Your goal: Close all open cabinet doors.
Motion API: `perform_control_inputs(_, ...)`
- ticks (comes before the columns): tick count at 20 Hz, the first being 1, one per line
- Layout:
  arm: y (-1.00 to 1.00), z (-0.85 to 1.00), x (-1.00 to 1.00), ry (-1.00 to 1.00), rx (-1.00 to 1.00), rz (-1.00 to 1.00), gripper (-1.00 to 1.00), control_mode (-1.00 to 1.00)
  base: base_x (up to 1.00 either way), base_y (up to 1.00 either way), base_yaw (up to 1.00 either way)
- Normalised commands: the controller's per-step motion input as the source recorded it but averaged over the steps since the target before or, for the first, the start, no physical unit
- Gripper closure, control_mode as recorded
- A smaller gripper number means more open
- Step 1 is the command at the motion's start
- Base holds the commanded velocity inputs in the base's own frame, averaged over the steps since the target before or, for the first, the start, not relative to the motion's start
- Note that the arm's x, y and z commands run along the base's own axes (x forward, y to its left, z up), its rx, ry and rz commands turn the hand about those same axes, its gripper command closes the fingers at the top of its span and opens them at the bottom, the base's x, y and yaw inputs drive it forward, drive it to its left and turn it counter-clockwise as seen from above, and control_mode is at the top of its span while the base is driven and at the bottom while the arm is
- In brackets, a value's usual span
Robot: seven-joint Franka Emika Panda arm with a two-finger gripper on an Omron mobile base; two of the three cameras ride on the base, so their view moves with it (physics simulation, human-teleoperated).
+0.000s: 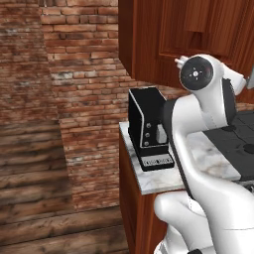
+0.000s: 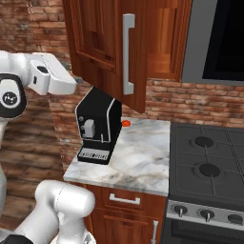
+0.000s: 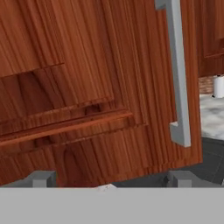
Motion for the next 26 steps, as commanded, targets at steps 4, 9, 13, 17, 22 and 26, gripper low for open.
perform_control_inputs(4, -0.17, -0.04, 0.03, -0.02, 0.00, -0.10, -1.00, -1.00, 0.00, 0.00, 0.00)
perform_control_inputs(9, -0.12, 0.00, 0.14, -0.01, 0.00, -0.11, -1.00, -1.00, 0.00, 0.00, 0.00)
perform_control_inputs(13, -0.13, 0.00, 0.21, 0.00, 0.00, -0.08, -1.00, -1.00, 0.00, 0.00, 0.00)
perform_control_inputs(17, -0.18, 0.00, 0.30, 0.00, 0.00, -0.05, -1.00, -1.00, 0.00, 0.00, 0.00)
perform_control_inputs(22, -0.32, 0.00, 0.19, 0.00, 0.00, -0.01, -1.00, -1.00, 0.00, 0.00, 0.00)
perform_control_inputs(26, -0.46, -0.01, 0.22, 0.00, 0.00, 0.00, -1.00, -1.00, 0.00, 0.00, 0.00)
